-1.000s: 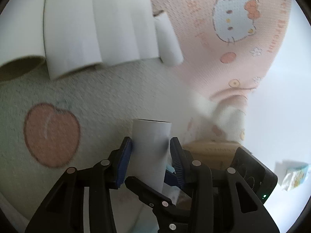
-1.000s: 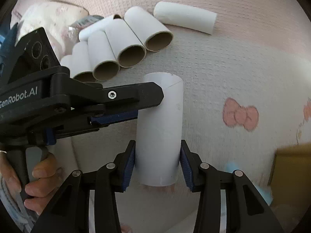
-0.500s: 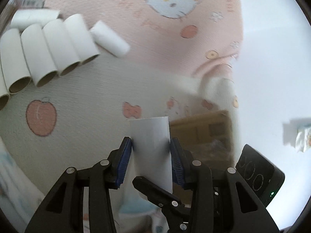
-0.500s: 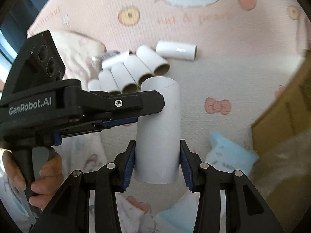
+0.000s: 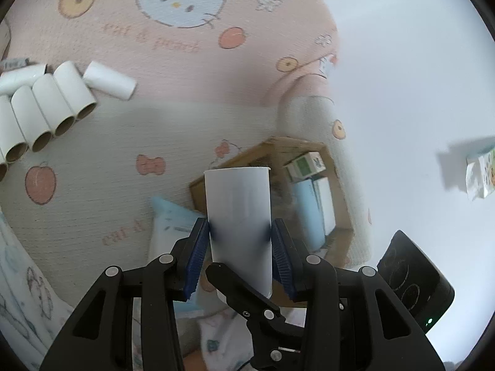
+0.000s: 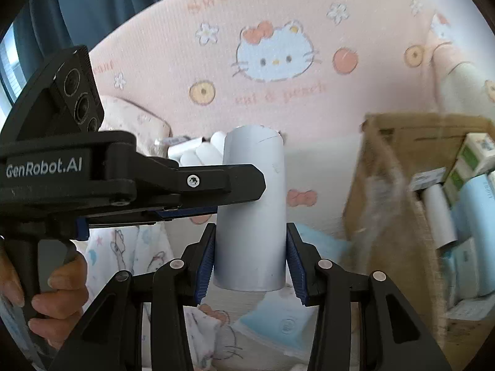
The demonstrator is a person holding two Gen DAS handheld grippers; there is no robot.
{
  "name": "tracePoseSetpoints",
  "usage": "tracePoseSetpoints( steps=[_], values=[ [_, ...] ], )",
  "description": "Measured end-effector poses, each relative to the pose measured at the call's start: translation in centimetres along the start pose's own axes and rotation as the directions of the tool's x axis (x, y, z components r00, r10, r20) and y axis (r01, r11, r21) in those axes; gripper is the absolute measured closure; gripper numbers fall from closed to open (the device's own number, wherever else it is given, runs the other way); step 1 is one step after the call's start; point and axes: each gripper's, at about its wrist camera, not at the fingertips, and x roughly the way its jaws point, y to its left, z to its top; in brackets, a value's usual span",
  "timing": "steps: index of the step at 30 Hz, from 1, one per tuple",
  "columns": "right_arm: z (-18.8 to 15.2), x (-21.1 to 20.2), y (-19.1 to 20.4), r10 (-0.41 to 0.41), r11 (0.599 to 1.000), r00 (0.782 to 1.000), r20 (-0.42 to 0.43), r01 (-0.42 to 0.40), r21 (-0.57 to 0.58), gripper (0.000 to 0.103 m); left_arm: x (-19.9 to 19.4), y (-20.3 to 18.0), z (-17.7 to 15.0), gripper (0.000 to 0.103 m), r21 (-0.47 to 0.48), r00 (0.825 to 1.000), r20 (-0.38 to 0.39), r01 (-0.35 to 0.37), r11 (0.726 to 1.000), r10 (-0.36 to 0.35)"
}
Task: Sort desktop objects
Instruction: 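Lift the held tube with both grippers and carry it over the cardboard box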
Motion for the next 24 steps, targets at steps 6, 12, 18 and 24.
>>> tracePoseSetpoints(
  steps=[6,12,18,24],
  values=[
    [-0.6,-4.0,-1.3,-0.043,0.999,0.996,0.072,0.043,0.004,0.062,0.2,-4.0,-0.5,0.059,0.046,0.999,-0.036,-0.002,0.999,0.004],
    [-0.5,-6.3,-3.4,-0.087,0.996,0.984,0.154,0.082,0.039,0.062,1.7,-7.7,-0.7,0.057,0.095,0.998,-0.053,-0.015,0.995,0.02],
    [-0.3,-7.9,-6.6,-0.104,0.992,0.981,0.163,0.092,0.084,0.062,4.7,-10.9,-0.6,0.055,0.109,0.995,-0.094,-0.032,0.994,0.043],
    [-0.4,-9.6,-9.6,-0.125,0.985,0.974,0.187,0.1,0.141,0.062,7.6,-14.5,-0.6,0.055,0.177,0.991,-0.123,-0.022,0.984,0.045]
  ],
)
